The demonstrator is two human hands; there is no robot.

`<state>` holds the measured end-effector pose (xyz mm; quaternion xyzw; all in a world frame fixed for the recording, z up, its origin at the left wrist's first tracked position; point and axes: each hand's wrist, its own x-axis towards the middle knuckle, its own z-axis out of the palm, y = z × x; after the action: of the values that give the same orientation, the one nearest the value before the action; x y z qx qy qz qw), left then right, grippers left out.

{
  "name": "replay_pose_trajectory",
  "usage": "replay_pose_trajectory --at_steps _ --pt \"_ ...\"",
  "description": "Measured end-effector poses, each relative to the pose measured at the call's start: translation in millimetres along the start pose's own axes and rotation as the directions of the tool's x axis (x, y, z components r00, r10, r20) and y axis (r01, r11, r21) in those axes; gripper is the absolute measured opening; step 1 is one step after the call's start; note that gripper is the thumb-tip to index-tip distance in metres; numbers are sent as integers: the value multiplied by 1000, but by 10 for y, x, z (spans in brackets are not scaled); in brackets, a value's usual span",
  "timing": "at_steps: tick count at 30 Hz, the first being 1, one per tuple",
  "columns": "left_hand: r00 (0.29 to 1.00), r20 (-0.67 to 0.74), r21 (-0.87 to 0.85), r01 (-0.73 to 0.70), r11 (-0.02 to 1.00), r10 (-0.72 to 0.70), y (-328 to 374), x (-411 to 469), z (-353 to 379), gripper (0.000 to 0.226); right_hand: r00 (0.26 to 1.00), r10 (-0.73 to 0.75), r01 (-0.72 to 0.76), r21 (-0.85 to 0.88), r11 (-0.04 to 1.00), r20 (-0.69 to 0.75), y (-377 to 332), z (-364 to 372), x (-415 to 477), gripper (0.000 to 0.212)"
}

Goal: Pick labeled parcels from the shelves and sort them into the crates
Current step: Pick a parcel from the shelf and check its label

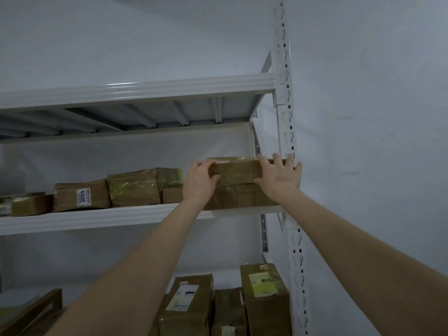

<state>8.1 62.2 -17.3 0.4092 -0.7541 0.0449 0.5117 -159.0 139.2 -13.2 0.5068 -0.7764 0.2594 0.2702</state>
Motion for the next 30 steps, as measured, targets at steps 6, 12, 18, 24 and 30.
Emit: replay_pose_trajectory --at_steps 6,12,18,24,30 --pt "957 139 470 -291 834 255 -3 -8 228 86 985 -165 162 -58 985 -52 -263 206 25 94" --pt "952 180 475 -304 826 247 -77 -9 393 103 984 -175 173 -40 984 -32 -301 411 23 104" --pt "931 242 446 -357 821 274 -158 87 493 78 990 -141 141 -24 990 18 -333 545 127 93" --pt "899 389 375 -355 856 203 -256 91 615 63 986 -139 137 23 990 90 -398 766 150 75" --pt "849 519 264 -269 926 98 -333 19 611 56 973 -124 112 71 991 193 -402 846 157 56"
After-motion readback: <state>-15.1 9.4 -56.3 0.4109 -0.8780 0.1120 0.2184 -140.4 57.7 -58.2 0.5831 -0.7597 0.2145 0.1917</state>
